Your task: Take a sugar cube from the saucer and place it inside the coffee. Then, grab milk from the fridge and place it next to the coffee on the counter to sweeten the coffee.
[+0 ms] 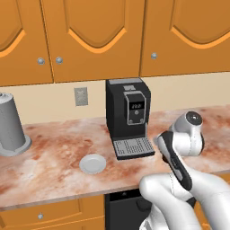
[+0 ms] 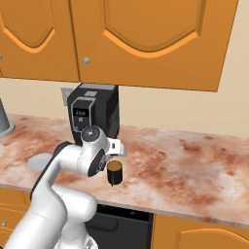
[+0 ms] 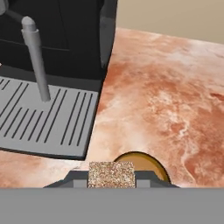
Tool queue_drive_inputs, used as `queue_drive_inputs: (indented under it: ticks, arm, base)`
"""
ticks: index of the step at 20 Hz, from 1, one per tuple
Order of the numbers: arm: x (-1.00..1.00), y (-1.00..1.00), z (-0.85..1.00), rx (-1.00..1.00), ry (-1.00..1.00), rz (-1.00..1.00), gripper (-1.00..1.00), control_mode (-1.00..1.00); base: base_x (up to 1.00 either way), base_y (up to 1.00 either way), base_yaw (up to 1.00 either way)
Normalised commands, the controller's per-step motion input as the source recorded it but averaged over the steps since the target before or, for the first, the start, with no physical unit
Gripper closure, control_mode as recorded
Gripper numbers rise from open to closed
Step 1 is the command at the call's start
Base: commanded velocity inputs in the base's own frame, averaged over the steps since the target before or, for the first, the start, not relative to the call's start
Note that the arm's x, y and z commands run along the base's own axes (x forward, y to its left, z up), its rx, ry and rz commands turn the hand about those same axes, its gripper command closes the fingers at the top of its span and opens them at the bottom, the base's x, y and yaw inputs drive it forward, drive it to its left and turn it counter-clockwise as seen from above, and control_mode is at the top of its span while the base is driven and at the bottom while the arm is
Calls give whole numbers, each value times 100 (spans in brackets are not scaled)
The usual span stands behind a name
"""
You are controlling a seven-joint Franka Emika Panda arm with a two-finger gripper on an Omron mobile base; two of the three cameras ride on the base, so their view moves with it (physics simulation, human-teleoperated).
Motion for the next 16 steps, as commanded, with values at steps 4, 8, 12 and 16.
queue_drive_inputs:
  ticks: [4, 8, 12, 16]
  arm:
    - [28, -29, -31, 0, 4, 4, 100, -100]
    - [27, -13, -30, 0, 4, 6, 100, -100]
    - [24, -4, -32, 0, 0, 6, 100, -100]
    - [15, -2, -34, 0, 0, 7, 100, -100]
  base:
    - [0, 0, 0]
    - [0, 0, 0]
    - [0, 0, 0]
    - [0, 0, 0]
